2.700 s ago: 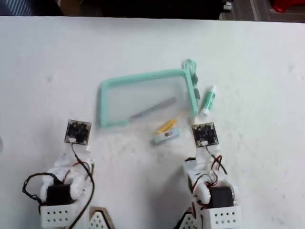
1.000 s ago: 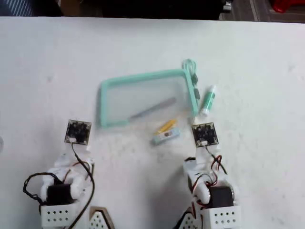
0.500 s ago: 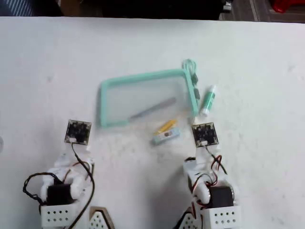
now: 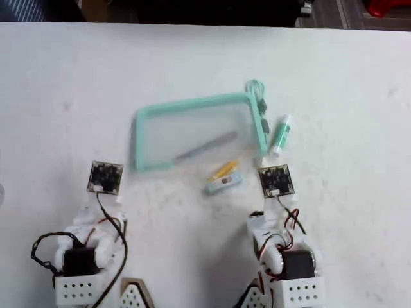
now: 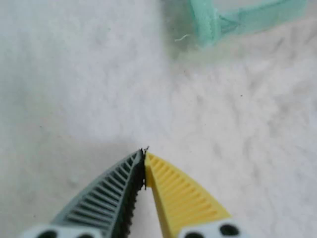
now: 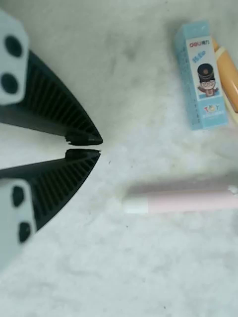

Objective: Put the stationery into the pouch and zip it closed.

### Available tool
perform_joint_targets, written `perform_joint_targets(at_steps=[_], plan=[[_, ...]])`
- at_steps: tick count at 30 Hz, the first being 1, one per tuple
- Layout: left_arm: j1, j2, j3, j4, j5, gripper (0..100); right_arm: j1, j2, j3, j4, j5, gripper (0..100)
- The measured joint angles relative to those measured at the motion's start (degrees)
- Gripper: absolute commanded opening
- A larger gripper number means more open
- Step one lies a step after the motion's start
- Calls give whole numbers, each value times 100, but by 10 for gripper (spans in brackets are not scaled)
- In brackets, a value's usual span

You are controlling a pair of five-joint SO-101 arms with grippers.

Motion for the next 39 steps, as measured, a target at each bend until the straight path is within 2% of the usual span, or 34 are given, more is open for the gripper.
perform_joint_targets(at_steps=[6, 9, 13, 20, 23, 26, 35, 39], plan=[[0, 0, 0, -1345, 0, 24, 0, 0, 0, -220, -9, 22], [0, 0, 0, -1653, 0, 24, 0, 0, 0, -220, -9, 22], [-18, 0, -193, -1415, -334, 24, 466, 0, 0, -396, -9, 19], [-18, -18, -1099, -211, -1626, 24, 2629, 0, 0, -1899, -9, 21], [9, -35, -1169, -255, -2268, 24, 2945, 0, 0, -2022, -9, 21], [308, -26, -1178, -589, -2497, 24, 2989, 0, 0, -2040, -9, 21], [2075, -9, -1398, -1802, -2602, 24, 3059, 0, 0, -1960, 88, 21], [2620, -9, -1398, -2031, -2602, 24, 3059, 0, 0, -1846, 1424, 22]])
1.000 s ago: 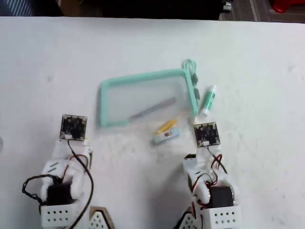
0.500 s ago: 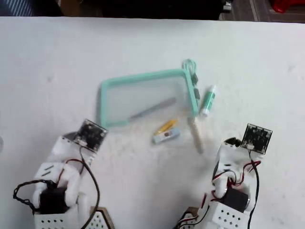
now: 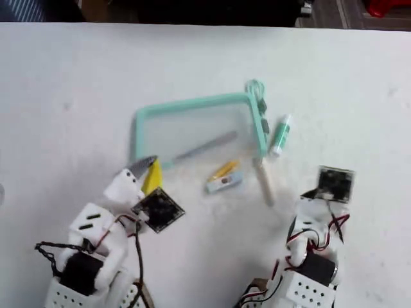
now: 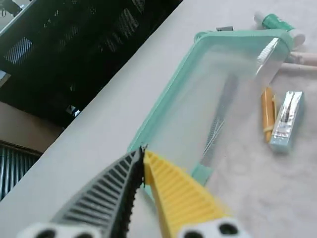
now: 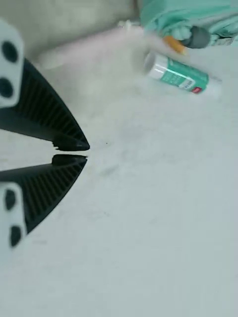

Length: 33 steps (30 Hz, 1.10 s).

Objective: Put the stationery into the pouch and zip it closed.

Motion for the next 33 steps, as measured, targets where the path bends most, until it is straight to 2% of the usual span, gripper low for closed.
perform_joint_targets(at_steps=[2, 4, 8, 12, 15, 21, 24, 28, 33], plan=[[53, -26, 62, -70, 123, 24, 0, 0, 0, 0, 756, 22], [44, -35, 246, -132, 316, 24, -88, 0, 0, 0, 1134, 22], [-290, 0, 352, -387, 809, 24, -571, 0, 0, -211, 1292, 19], [-1055, 9, 281, -448, 1723, 24, -1037, 0, -97, -440, 1292, 21], [-1547, 9, -44, -440, 2145, 24, -1345, 9, -484, -281, 1292, 21], [-1433, -70, -941, 79, 2224, 24, -1960, -9, -2523, 932, 1020, 21], [-1143, 299, -1310, 105, 1785, 24, -2303, 352, -3455, 1371, 897, 21], [-1055, 1451, -1837, -79, 1521, 24, -2444, 1521, -4149, 1442, 721, 21], [-1046, 3587, -2875, -422, 1785, 24, -2470, 3481, -5204, 1424, 545, 22]])
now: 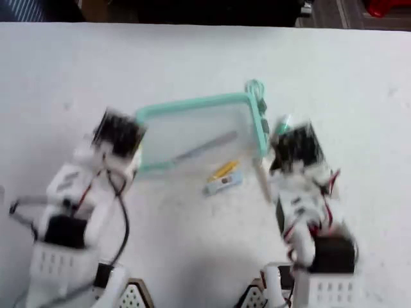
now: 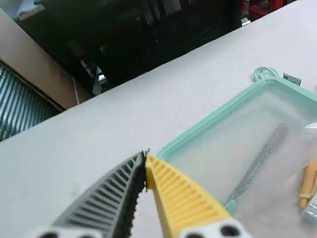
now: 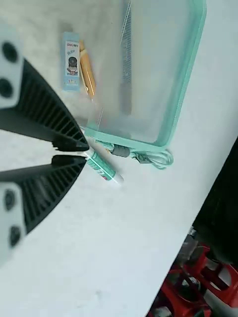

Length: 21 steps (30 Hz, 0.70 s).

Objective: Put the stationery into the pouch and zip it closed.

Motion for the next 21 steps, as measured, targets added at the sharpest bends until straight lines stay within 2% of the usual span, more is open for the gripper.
perform_joint_targets(at_steps=[4, 8, 11, 15, 21], plan=[[-193, 1978, -879, -220, 325, 24, 220, 1653, -1116, 62, -440, 22], [-448, 3446, -1433, -70, 993, 24, 290, 3191, -2418, 545, -695, 22], [-422, 3710, -1459, -18, 1442, 24, 308, 4308, -3402, 756, -730, 22], [-431, 3736, -1442, -44, 1679, 24, 325, 5679, -4703, 774, -730, 22], [-422, 3736, -695, -791, 1679, 24, 316, 7789, -6435, 782, -747, 22]])
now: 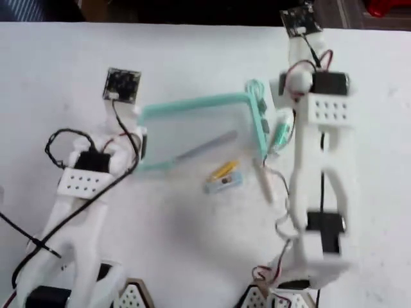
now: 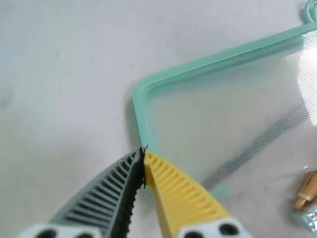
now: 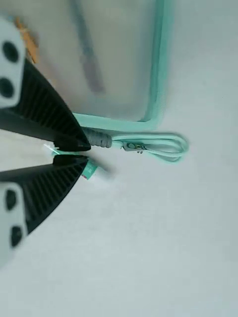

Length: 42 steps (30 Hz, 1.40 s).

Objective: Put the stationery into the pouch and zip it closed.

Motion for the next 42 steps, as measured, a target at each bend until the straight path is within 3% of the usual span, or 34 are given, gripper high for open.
perform_joint_targets(at_steps=[5, 12, 26, 38, 42], plan=[[0, 0, 141, -229, 0, 24, -18, 1662, -1134, 0, -44, 33], [0, 62, 141, -255, 0, 24, -264, 3604, -2945, 0, -835, 204], [53, 62, 141, -264, 0, 24, -316, 6084, -5741, -9, -1090, 204], [44, 62, 571, -923, 0, 24, -457, 6330, -5890, 105, -1090, 204], [44, 62, 571, -923, 0, 24, -730, 6382, -5829, 193, -677, 106]])
